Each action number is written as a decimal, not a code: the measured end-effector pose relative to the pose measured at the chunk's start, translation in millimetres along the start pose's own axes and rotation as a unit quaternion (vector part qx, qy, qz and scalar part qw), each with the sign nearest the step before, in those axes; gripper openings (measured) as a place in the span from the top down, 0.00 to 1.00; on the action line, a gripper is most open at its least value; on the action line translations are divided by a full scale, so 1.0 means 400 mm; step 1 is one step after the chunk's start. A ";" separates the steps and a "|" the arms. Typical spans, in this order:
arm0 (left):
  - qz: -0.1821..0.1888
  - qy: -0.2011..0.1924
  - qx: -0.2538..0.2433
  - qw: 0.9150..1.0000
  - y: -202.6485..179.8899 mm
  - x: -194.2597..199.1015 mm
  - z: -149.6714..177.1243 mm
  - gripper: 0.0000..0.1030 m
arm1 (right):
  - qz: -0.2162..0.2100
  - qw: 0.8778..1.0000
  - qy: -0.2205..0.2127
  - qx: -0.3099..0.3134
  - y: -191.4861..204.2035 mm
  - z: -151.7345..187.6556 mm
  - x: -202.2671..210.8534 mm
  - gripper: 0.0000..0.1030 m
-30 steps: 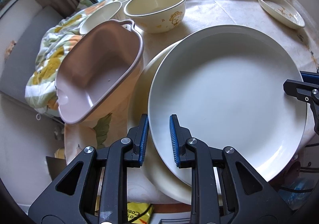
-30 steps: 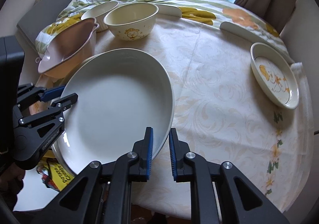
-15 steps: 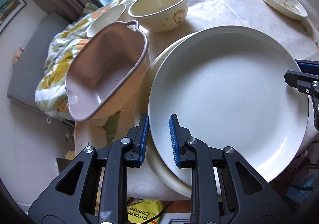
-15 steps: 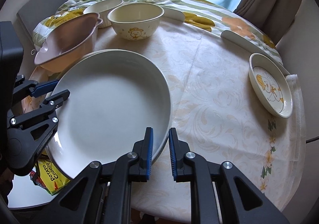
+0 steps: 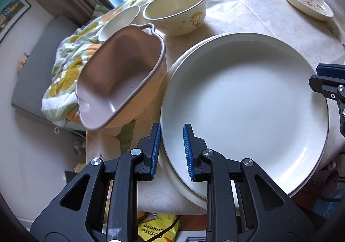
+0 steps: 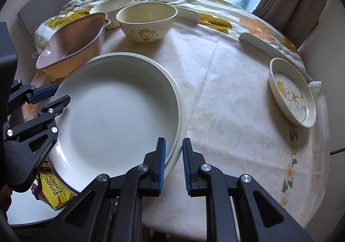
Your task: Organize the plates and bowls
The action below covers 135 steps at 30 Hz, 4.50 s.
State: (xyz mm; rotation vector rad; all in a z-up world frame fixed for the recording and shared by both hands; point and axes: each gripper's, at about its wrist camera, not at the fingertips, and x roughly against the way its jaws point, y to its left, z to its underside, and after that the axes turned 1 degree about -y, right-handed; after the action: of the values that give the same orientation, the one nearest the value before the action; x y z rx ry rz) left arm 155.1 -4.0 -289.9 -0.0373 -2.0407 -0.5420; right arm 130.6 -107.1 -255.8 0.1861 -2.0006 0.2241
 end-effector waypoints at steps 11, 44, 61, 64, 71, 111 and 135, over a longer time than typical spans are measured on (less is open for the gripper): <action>0.016 -0.015 0.009 1.000 0.017 0.030 -0.006 0.20 | -0.022 0.999 -0.006 -0.038 -0.027 0.005 0.016 0.86; 0.370 -0.071 -0.122 0.918 -0.321 0.164 -0.754 0.00 | -0.010 0.915 -0.120 -0.385 -0.657 0.077 0.284 0.00; 0.367 0.079 -0.158 0.913 -0.532 -0.200 -0.799 0.75 | -0.059 0.881 -0.029 -0.469 -0.826 0.066 -0.085 0.68; 0.361 0.074 -0.154 0.917 -0.530 -0.206 -0.803 0.85 | -0.056 0.879 -0.026 -0.472 -0.832 0.064 -0.095 0.73; 0.361 0.075 -0.156 0.916 -0.533 -0.211 -0.803 0.89 | -0.060 0.876 -0.020 -0.479 -0.842 0.059 -0.118 0.83; 0.333 -0.047 -0.030 0.941 -0.041 0.196 -0.398 0.89 | -0.076 0.939 -0.118 -0.315 -0.485 0.027 0.275 0.83; 0.249 0.016 0.151 0.957 0.169 0.035 0.011 0.89 | -0.172 0.974 -0.049 -0.139 -0.155 0.030 0.068 0.83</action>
State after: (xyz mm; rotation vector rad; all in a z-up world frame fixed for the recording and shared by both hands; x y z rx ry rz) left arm 160.9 56.1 -255.8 -0.3474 -1.9629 0.0836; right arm 122.7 -170.8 -231.4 0.3643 -2.0341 -0.2916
